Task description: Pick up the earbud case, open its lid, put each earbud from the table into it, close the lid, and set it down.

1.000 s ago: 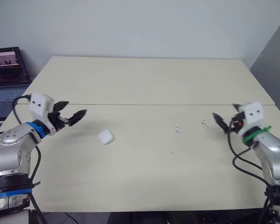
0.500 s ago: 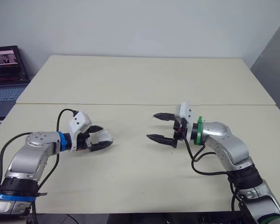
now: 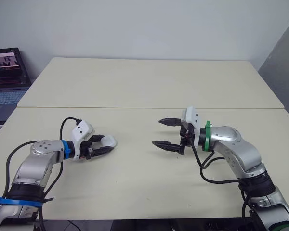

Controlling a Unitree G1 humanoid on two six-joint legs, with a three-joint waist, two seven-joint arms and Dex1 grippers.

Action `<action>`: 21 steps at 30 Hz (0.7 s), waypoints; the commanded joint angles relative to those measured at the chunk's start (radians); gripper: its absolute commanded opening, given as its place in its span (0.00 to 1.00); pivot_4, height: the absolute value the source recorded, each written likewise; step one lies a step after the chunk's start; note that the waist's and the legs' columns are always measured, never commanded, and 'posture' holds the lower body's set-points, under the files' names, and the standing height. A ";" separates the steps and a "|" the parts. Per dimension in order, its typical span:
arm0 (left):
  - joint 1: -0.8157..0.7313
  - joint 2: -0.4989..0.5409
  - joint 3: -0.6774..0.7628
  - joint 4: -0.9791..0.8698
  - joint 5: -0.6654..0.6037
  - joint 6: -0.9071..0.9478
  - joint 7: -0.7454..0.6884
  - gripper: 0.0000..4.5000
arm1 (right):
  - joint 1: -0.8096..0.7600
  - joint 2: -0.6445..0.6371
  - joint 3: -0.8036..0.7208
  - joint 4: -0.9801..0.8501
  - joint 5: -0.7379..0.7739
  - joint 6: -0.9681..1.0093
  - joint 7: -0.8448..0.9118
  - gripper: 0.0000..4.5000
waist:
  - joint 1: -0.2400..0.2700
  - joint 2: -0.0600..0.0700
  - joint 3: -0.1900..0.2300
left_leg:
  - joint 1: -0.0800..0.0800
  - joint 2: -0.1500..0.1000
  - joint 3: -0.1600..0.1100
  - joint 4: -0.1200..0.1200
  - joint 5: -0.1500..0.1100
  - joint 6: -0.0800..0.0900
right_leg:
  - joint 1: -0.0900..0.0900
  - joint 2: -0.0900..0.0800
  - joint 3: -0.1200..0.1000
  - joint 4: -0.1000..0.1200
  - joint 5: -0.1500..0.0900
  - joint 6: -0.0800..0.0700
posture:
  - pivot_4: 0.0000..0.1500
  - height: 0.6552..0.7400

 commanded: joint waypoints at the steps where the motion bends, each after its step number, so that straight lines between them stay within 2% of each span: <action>1: 0.022 0.013 -0.014 -0.021 0.004 0.010 -0.037 0.62 | 0.004 -0.017 -0.035 -0.035 0.007 -0.007 -0.004 1.00 | 0.000 0.000 0.000 | 0.000 0.000 0.000 0.000 0.000 0.000 | 0.000 0.000 0.000 0.000 0.000 0.000 | 1.00 1.00; 4: -0.029 -0.038 0.002 -0.060 0.019 -0.080 0.022 0.62 | -0.009 -0.004 -0.054 -0.017 0.015 0.048 -0.062 1.00 | 0.001 0.000 0.000 | 0.000 0.000 0.000 0.000 0.000 0.000 | 0.000 0.000 0.000 0.000 0.000 0.000 | 1.00 1.00; 8: -0.185 -0.172 -0.012 -0.067 0.172 -0.558 0.172 0.62 | -0.073 0.071 -0.156 0.003 0.180 0.350 -0.183 1.00 | 0.027 -0.004 0.002 | -0.002 0.000 -0.002 0.004 0.000 0.000 | 0.000 0.000 -0.001 0.000 0.002 0.000 | 1.00 1.00; 11: -0.252 -0.208 -0.068 0.030 0.310 -0.853 0.244 0.62 | -0.108 0.082 -0.154 0.011 0.221 0.415 -0.173 1.00 | 0.030 -0.004 0.002 | -0.002 -0.001 0.000 0.004 0.000 0.000 | 0.000 0.000 0.001 0.000 0.006 -0.003 | 1.00 1.00; 13: -0.294 -0.229 -0.098 0.106 0.359 -1.010 0.275 0.62 | -0.139 0.109 -0.155 0.037 0.240 0.453 -0.195 1.00 | 0.025 -0.004 0.002 | -0.001 -0.001 0.002 0.003 0.000 0.000 | 0.000 -0.001 0.003 -0.001 0.005 -0.003 | 1.00 1.00; 17: -0.361 -0.249 -0.136 0.225 0.402 -1.218 0.310 0.62 | -0.191 0.167 -0.173 0.091 0.248 0.481 -0.246 1.00 | 0.021 -0.004 0.002 | -0.004 0.000 0.002 0.003 0.000 0.000 | -0.003 0.000 0.002 0.000 0.006 -0.004 | 1.00 1.00; 21: -0.409 -0.256 -0.164 0.302 0.407 -1.331 0.326 0.62 | -0.223 0.209 -0.177 0.111 0.256 0.480 -0.269 1.00 | 0.024 -0.004 0.002 | -0.014 0.000 -0.002 0.004 0.000 0.001 | -0.011 0.000 -0.002 0.000 0.006 -0.004 | 1.00 1.00</action>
